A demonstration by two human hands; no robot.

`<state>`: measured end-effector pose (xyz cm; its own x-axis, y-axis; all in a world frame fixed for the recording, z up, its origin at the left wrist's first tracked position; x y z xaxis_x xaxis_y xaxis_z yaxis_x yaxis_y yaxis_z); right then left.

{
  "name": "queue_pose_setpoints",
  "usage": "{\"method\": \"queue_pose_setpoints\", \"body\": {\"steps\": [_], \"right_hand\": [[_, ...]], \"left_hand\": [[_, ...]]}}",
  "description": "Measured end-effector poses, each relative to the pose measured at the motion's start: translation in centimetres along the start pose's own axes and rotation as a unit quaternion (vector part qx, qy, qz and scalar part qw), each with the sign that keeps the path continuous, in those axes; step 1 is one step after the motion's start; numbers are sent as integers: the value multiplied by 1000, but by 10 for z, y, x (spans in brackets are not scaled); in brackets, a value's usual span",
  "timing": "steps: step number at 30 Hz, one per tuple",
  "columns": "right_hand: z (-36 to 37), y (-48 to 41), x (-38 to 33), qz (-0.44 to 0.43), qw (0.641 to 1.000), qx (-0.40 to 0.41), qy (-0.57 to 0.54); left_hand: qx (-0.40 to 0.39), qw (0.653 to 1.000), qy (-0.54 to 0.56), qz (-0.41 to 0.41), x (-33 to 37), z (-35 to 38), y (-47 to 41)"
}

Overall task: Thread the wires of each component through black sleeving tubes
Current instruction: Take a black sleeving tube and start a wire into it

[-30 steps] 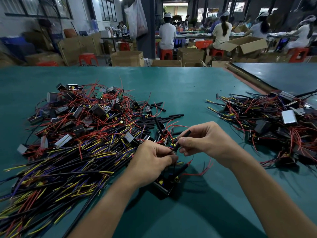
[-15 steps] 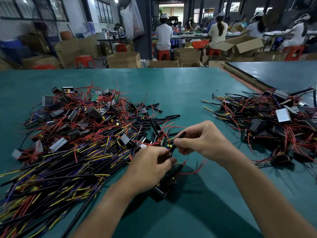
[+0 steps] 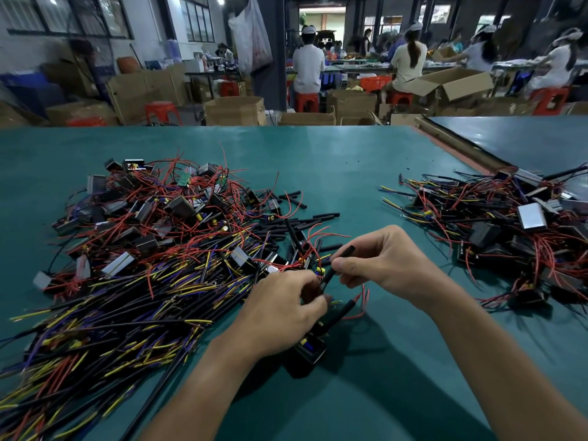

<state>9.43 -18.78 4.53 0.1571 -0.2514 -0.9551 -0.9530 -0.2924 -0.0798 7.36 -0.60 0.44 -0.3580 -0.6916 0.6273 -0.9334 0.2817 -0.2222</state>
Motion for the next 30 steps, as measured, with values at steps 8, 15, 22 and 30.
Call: {"method": "queue_pose_setpoints", "body": {"steps": [8, 15, 22, 30], "right_hand": [[1, 1, -1, -16, 1000, -20, -4], [-1, 2, -3, -35, 999, -16, 17], [-1, 2, 0, -55, 998, -23, 34], [-5, 0, 3, -35, 995, -71, 58]], "left_hand": [[57, 998, 28, 29, 1, -5, -1], [108, 993, 3, 42, 10, 5, 3], [15, 998, -27, -62, 8, -8, 3], [12, 999, 32, -36, 3, 2, 1]]}}
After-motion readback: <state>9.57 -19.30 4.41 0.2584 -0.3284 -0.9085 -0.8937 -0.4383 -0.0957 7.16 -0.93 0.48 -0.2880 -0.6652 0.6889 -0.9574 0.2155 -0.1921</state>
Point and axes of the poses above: each hand's wrist, its own y-axis away from the middle knuckle, its own z-axis out of the palm, x = y × z, the point moved 1 cm from there along -y, towards the middle knuckle, and after that the axes turned 4 degrees about y, right-handed, at the moved point
